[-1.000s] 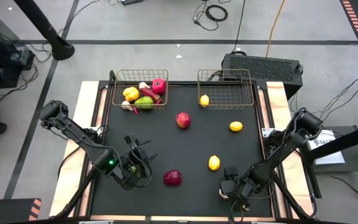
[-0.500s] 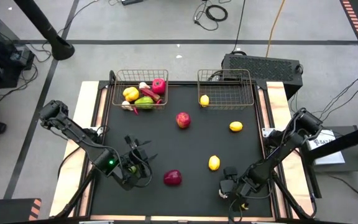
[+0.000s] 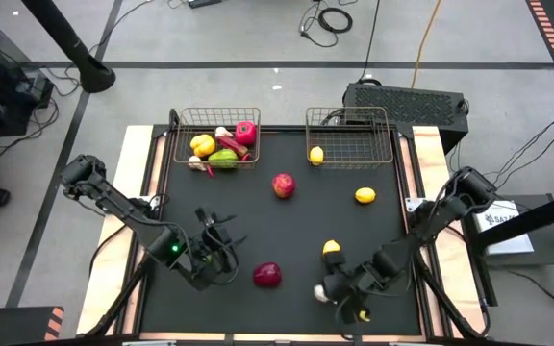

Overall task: Sort produce into baskets
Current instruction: Put the garlic into the left wire basket

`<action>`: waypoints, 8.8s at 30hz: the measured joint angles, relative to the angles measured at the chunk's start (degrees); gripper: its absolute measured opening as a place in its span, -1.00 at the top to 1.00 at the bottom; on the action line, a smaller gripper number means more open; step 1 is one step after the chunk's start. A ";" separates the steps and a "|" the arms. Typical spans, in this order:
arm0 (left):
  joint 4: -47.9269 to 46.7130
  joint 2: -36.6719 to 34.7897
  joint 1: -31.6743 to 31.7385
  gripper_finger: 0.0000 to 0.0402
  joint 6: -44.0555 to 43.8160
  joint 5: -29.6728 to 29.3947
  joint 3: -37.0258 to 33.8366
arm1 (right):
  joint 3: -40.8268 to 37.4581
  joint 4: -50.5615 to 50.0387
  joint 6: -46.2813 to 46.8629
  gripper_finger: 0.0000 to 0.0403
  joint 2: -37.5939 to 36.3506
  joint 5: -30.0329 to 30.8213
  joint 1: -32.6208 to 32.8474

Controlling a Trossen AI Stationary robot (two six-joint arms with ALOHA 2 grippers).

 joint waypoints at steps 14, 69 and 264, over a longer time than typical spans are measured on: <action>-0.95 0.00 4.56 -0.47 12.04 0.29 0.00 | 16.36 1.86 -40.22 -0.03 -4.99 2.72 -17.52; 37.05 -0.61 15.51 -0.47 48.58 39.68 -0.02 | 16.27 19.84 -42.68 -0.03 0.24 -59.90 -35.90; 6.18 -0.17 28.04 0.59 25.21 34.65 -3.25 | -10.33 10.79 -6.26 -0.91 -11.11 -18.51 -28.67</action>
